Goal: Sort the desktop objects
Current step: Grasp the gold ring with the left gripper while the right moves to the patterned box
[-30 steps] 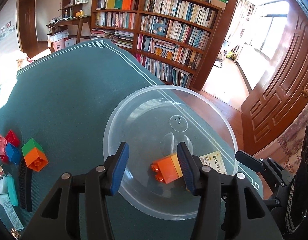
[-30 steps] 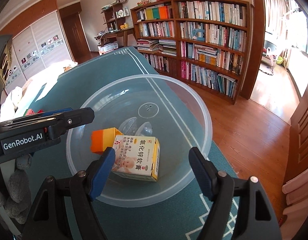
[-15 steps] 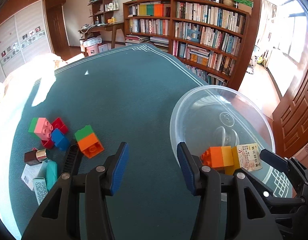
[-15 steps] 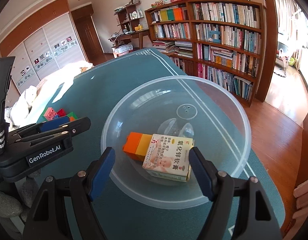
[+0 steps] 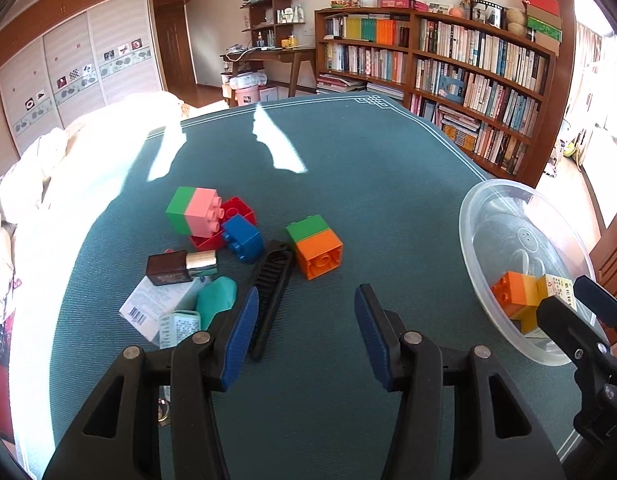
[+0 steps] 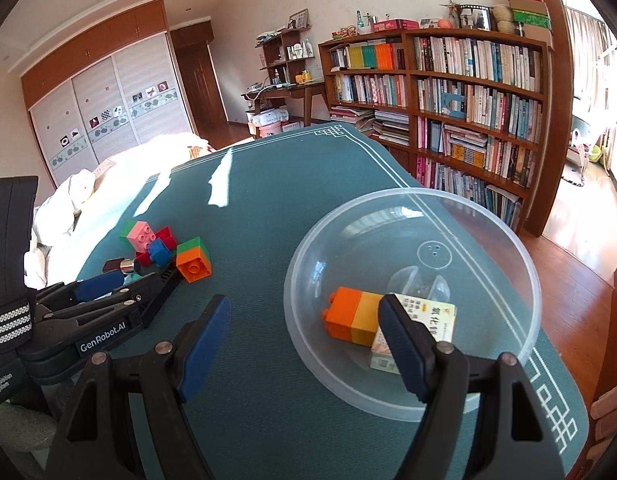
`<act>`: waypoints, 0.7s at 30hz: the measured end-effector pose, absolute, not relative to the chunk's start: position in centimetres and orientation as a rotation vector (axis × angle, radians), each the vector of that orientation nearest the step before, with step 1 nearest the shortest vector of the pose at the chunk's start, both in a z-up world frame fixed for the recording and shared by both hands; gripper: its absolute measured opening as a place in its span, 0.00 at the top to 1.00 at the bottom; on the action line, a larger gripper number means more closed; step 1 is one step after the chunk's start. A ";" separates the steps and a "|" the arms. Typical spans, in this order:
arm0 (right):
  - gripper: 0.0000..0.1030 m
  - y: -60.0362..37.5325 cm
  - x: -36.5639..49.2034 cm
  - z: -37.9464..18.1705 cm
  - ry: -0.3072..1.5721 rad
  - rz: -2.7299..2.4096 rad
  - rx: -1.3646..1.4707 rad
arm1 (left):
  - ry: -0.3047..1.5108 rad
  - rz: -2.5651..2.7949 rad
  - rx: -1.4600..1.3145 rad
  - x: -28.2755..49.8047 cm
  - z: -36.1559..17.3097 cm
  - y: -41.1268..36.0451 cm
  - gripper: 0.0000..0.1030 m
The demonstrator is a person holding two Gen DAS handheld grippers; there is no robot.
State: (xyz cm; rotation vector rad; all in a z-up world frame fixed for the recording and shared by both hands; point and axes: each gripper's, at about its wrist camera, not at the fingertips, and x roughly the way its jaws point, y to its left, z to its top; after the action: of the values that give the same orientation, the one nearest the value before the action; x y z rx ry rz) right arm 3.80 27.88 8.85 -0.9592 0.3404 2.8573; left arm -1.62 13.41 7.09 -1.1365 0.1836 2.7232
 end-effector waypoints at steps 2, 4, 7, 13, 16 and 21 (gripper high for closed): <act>0.23 26.7 3.5 8.8 0.348 2.892 -0.979 | 0.175 2.746 -1.152 -1.2 6.9 11.8 0.48; 0.23 25.5 3.1 8.6 0.347 2.922 -1.011 | 0.161 2.771 -1.172 -0.7 6.6 9.9 0.48; 0.23 23.6 2.5 7.8 0.352 2.957 -1.072 | 0.126 2.806 -1.223 -0.1 6.0 6.8 0.48; 0.23 20.1 1.4 6.3 0.347 2.999 -1.194 | 0.048 2.827 -1.297 1.4 4.7 2.4 0.48; 0.23 18.7 1.0 6.0 0.337 3.012 -1.234 | 0.052 2.810 -1.310 1.8 4.2 1.7 0.48; 0.23 17.1 0.3 5.3 0.305 3.015 -1.296 | 0.040 2.757 -1.293 2.0 3.7 1.2 0.48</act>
State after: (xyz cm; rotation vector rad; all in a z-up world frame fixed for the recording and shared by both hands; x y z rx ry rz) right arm 0.34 17.09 5.30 -1.2958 0.3048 3.0154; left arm 1.99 1.23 3.69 -1.2933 0.0404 2.7570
